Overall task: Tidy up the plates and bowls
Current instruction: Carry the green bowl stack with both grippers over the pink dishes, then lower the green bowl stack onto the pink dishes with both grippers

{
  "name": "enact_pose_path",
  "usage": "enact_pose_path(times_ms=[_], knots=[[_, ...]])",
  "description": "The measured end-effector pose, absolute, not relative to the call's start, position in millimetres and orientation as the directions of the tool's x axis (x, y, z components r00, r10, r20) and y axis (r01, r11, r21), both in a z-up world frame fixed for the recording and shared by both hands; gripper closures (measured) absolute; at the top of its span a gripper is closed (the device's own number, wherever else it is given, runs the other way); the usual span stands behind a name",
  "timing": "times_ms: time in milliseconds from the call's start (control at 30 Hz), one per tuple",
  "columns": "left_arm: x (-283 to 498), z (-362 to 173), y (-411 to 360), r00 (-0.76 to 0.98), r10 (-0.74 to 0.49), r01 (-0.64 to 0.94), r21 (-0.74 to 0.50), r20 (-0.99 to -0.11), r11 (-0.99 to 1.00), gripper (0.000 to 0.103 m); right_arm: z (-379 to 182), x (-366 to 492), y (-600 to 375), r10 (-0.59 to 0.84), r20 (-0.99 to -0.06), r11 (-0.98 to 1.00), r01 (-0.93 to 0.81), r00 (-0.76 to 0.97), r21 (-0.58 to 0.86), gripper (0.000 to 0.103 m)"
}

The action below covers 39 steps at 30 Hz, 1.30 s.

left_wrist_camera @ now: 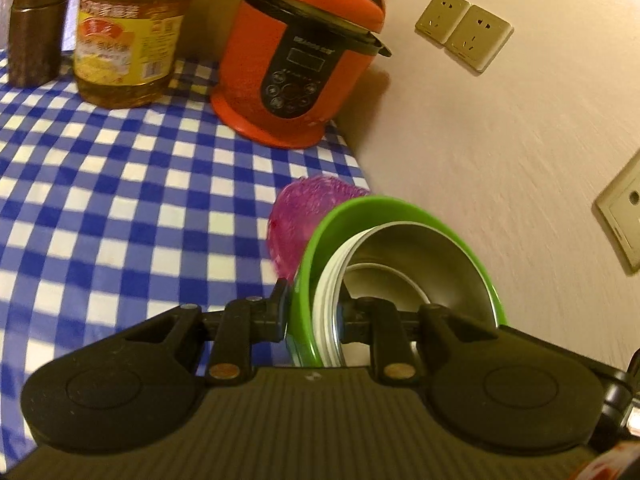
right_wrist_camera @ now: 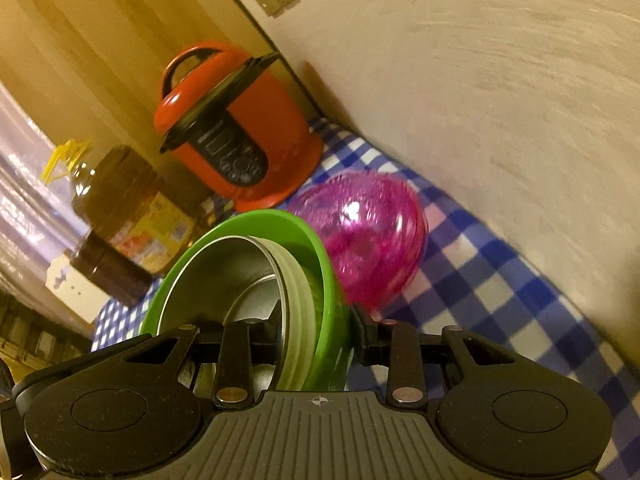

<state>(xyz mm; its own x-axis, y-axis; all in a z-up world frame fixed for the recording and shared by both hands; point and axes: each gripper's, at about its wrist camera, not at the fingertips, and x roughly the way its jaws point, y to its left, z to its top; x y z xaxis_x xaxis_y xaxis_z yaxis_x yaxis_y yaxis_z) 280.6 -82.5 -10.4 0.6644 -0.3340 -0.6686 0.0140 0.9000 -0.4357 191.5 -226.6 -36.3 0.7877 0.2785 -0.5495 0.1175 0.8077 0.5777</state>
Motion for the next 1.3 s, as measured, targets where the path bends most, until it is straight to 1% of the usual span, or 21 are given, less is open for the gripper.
enact_pose_path(times_ms=[400, 633, 967, 1300], knots=[[346, -16, -100, 0.652, -0.351, 0.068, -0.41, -0.672, 0.91, 0.084, -42, 246, -247, 0.237, -0.526, 0.767, 0.175, 0.817, 0.617, 0.071], [371, -27, -106, 0.638, -0.357, 0.087, -0.397, -0.682, 0.914, 0.084, -52, 270, -255, 0.218, -0.532, 0.757, 0.202, 0.818, 0.622, 0.071], [394, -46, -108, 0.613, -0.352, 0.08, -0.387, -0.708, 0.918, 0.084, -66, 300, -258, 0.205, -0.554, 0.754, 0.231, 0.807, 0.615, 0.071], [403, -57, -111, 0.601, -0.343, 0.069, -0.381, -0.722, 0.922, 0.084, -76, 313, -259, 0.204, -0.575, 0.755, 0.246, 0.792, 0.608, 0.071]])
